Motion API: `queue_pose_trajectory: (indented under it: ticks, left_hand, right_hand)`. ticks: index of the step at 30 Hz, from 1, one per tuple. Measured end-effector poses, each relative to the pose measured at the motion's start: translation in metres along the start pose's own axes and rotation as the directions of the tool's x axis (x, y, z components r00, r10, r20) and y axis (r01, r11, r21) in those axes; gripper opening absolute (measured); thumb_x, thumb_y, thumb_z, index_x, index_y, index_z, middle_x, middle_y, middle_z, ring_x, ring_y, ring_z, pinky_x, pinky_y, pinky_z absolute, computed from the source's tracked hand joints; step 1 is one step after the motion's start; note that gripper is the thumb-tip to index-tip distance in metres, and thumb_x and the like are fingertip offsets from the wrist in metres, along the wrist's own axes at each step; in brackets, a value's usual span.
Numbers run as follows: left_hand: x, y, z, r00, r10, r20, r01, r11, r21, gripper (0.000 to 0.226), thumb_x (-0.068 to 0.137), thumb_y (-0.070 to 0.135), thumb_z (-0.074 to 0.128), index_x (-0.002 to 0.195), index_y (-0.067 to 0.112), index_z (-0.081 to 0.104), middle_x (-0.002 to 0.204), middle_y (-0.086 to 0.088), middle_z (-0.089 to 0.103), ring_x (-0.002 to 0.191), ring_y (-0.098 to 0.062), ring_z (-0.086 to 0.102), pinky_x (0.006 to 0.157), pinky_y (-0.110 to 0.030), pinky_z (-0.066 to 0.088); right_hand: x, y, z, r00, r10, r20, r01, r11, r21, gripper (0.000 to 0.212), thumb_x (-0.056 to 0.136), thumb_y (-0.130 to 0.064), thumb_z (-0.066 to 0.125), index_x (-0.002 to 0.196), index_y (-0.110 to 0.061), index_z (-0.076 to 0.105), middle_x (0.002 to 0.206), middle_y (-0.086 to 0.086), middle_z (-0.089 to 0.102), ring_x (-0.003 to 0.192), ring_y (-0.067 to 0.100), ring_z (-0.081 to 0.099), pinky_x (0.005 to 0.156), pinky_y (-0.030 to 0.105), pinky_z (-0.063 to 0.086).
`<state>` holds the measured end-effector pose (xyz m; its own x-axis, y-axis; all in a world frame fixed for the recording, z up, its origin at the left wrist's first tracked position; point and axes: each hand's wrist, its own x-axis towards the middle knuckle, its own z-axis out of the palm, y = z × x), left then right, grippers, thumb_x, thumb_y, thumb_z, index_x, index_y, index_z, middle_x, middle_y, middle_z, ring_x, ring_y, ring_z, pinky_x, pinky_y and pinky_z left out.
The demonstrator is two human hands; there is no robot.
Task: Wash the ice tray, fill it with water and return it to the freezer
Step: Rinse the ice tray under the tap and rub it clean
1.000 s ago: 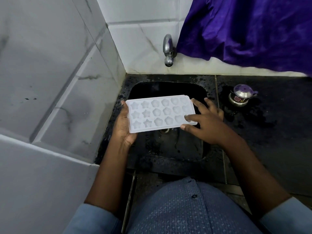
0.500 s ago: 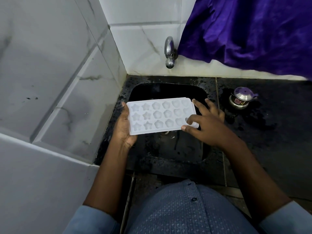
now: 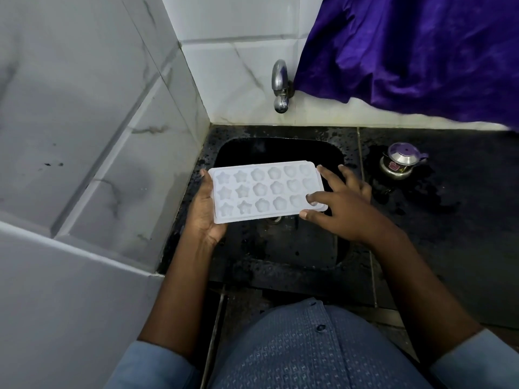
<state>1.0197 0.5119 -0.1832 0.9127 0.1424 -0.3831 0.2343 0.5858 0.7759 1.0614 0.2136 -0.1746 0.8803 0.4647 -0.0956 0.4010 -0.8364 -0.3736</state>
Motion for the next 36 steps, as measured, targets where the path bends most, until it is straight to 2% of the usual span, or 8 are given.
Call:
queue_pose_trajectory:
  ticks: [5, 10, 16, 21, 25, 27, 32, 36]
  left_hand:
    - [0.002, 0.000, 0.002, 1.000, -0.003, -0.009, 0.003, 1.000, 0.008, 0.075, 0.108, 0.070, 0.031, 0.141, 0.012, 0.065, 0.140, -0.017, 0.071, 0.123, -0.034, 0.073, 0.084, -0.048, 0.065]
    - [0.003, 0.000, 0.003, 1.000, 0.000, -0.008, 0.000, 1.000, 0.019, 0.076, 0.108, 0.071, 0.031, 0.143, 0.012, 0.064, 0.141, -0.017, 0.071, 0.124, -0.035, 0.073, 0.085, -0.049, 0.065]
    - [0.003, -0.001, 0.007, 1.000, -0.005, 0.002, 0.005, 1.000, 0.019, 0.078, 0.108, 0.071, 0.028, 0.147, 0.011, 0.061, 0.142, -0.018, 0.070, 0.126, -0.036, 0.071, 0.089, -0.051, 0.064]
    - [0.003, 0.001, 0.007, 1.000, 0.004, 0.010, -0.004, 1.000, 0.023, 0.079, 0.108, 0.070, 0.028, 0.149, 0.010, 0.059, 0.142, -0.018, 0.070, 0.127, -0.037, 0.070, 0.089, -0.052, 0.065]
    - [0.003, 0.002, 0.005, 1.000, 0.008, 0.009, -0.008, 1.000, 0.021, 0.077, 0.109, 0.069, 0.029, 0.145, 0.010, 0.062, 0.140, -0.018, 0.071, 0.125, -0.036, 0.072, 0.086, -0.050, 0.065]
    - [0.003, 0.001, 0.005, 1.000, 0.006, 0.007, -0.006, 1.000, 0.025, 0.076, 0.108, 0.070, 0.030, 0.141, 0.011, 0.065, 0.140, -0.017, 0.072, 0.124, -0.036, 0.072, 0.085, -0.050, 0.065]
    - [0.004, -0.003, 0.007, 1.000, -0.005, 0.008, 0.005, 0.999, 0.053, 0.081, 0.107, 0.073, 0.027, 0.150, 0.011, 0.060, 0.145, -0.017, 0.068, 0.131, -0.037, 0.068, 0.094, -0.052, 0.063]
    - [0.004, -0.002, 0.007, 1.000, -0.019, 0.012, 0.019, 0.999, 0.042, 0.082, 0.108, 0.072, 0.027, 0.155, 0.010, 0.055, 0.147, -0.018, 0.066, 0.135, -0.039, 0.064, 0.100, -0.055, 0.059]
  right_hand:
    - [-0.001, 0.000, -0.003, 0.999, 0.001, -0.033, 0.001, 0.998, 0.058, 0.064, 0.078, -0.090, 0.036, 0.106, -0.043, 0.070, 0.174, -0.010, 0.006, 0.157, 0.019, -0.013, 0.118, 0.050, -0.002]
    - [-0.002, 0.000, -0.007, 1.000, 0.007, 0.004, -0.007, 1.000, 0.030, 0.069, 0.077, -0.089, 0.036, 0.120, -0.046, 0.069, 0.175, -0.010, 0.004, 0.157, 0.020, -0.014, 0.118, 0.049, -0.002]
    - [-0.003, 0.001, -0.008, 0.999, -0.004, -0.036, 0.005, 0.999, 0.046, 0.063, 0.077, -0.090, 0.034, 0.102, -0.041, 0.065, 0.174, -0.009, 0.006, 0.157, 0.019, -0.012, 0.119, 0.052, -0.001]
    - [-0.002, 0.001, -0.006, 1.000, -0.004, -0.007, 0.004, 1.000, 0.022, 0.078, 0.074, -0.093, 0.030, 0.119, -0.045, 0.071, 0.175, -0.011, 0.003, 0.157, 0.019, -0.013, 0.118, 0.049, -0.002]
    - [-0.004, -0.001, -0.008, 0.994, -0.016, -0.108, 0.026, 0.995, 0.093, 0.058, 0.079, -0.087, 0.040, 0.105, -0.042, 0.065, 0.174, -0.012, 0.010, 0.158, 0.016, -0.009, 0.118, 0.049, 0.000]
    - [-0.003, -0.005, -0.010, 0.989, -0.039, -0.141, 0.053, 0.994, 0.099, 0.054, 0.081, -0.084, 0.043, 0.108, -0.041, 0.060, 0.173, -0.012, 0.010, 0.158, 0.016, -0.009, 0.118, 0.050, 0.002]
    - [-0.004, -0.019, -0.012, 0.992, -0.124, -0.030, 0.126, 0.989, 0.075, 0.055, 0.086, -0.083, 0.047, 0.123, -0.047, 0.066, 0.175, -0.012, -0.002, 0.157, 0.016, -0.019, 0.118, 0.042, -0.008]
    - [-0.004, -0.021, -0.013, 0.995, -0.096, 0.036, 0.096, 0.995, 0.021, 0.049, 0.091, -0.077, 0.051, 0.129, -0.050, 0.065, 0.175, -0.010, -0.007, 0.157, 0.021, -0.020, 0.120, 0.050, -0.006]
